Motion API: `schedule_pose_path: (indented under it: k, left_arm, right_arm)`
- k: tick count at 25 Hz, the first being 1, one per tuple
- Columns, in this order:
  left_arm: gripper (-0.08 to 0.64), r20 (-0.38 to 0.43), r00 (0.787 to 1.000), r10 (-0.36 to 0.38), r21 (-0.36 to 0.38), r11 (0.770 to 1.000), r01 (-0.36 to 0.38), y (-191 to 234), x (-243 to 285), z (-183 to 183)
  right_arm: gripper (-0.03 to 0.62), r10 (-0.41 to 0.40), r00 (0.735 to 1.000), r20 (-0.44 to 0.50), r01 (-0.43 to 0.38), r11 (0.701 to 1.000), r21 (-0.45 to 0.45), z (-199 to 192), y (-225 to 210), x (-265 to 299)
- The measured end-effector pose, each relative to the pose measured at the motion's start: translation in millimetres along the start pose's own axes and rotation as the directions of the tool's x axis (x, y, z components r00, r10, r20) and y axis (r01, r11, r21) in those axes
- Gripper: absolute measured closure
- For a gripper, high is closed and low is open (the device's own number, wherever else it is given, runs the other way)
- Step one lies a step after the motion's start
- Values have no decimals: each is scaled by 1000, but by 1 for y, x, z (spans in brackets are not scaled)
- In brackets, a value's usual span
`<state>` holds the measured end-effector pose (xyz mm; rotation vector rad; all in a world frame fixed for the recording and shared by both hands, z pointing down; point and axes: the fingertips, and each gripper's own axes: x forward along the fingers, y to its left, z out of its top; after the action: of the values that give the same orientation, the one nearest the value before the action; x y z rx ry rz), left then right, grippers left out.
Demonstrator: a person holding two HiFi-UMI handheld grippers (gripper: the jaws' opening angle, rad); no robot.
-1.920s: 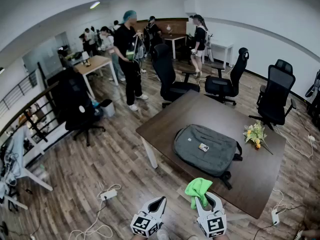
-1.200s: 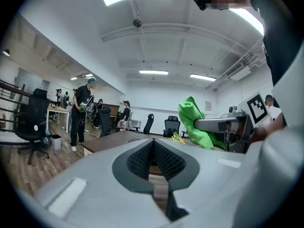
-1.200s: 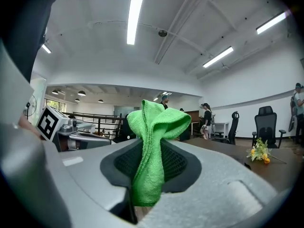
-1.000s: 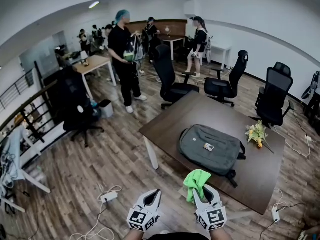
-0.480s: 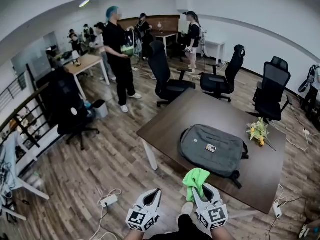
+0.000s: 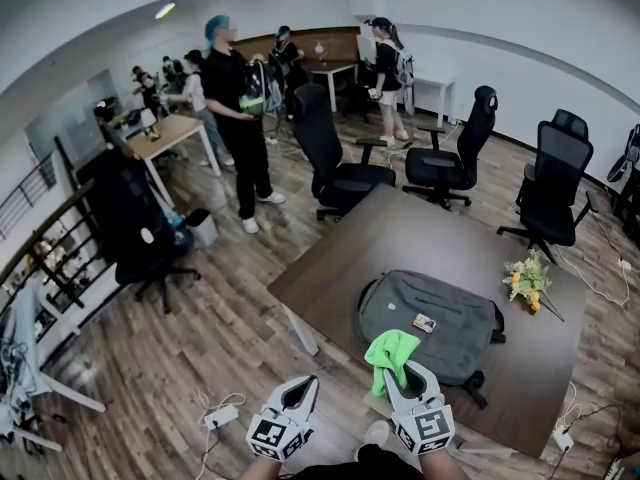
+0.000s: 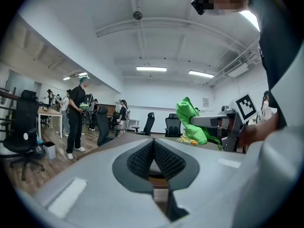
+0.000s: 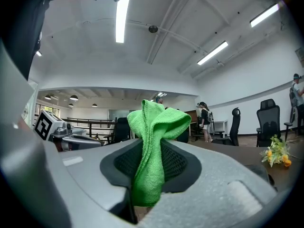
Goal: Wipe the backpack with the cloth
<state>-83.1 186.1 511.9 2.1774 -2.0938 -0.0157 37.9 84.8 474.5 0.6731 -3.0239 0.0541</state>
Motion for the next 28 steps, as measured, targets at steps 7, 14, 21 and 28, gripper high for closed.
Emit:
schedule_pose_path:
  k: [7,14,21,28]
  left_arm:
    - [545,-15,999,-35,77,996,36,16,74,27]
    - [545,-28,999,-43,82,996,46,38,132,30]
    - [545,-60,997,-42,96,994,47,66,158,25]
    - [545,-87,990,-107,63,992,113,86,207,19]
  right_arm:
    - [488,-16,1000,-2,16,1000,26,3,-61,32]
    - [488,-89,992,-86,92,995,33,-10,-129,52]
    - [485,-95,984,-150,103,994,46,-24,-153,71]
    - [484,-148,972,-185,158,987,41,-35,-169,99]
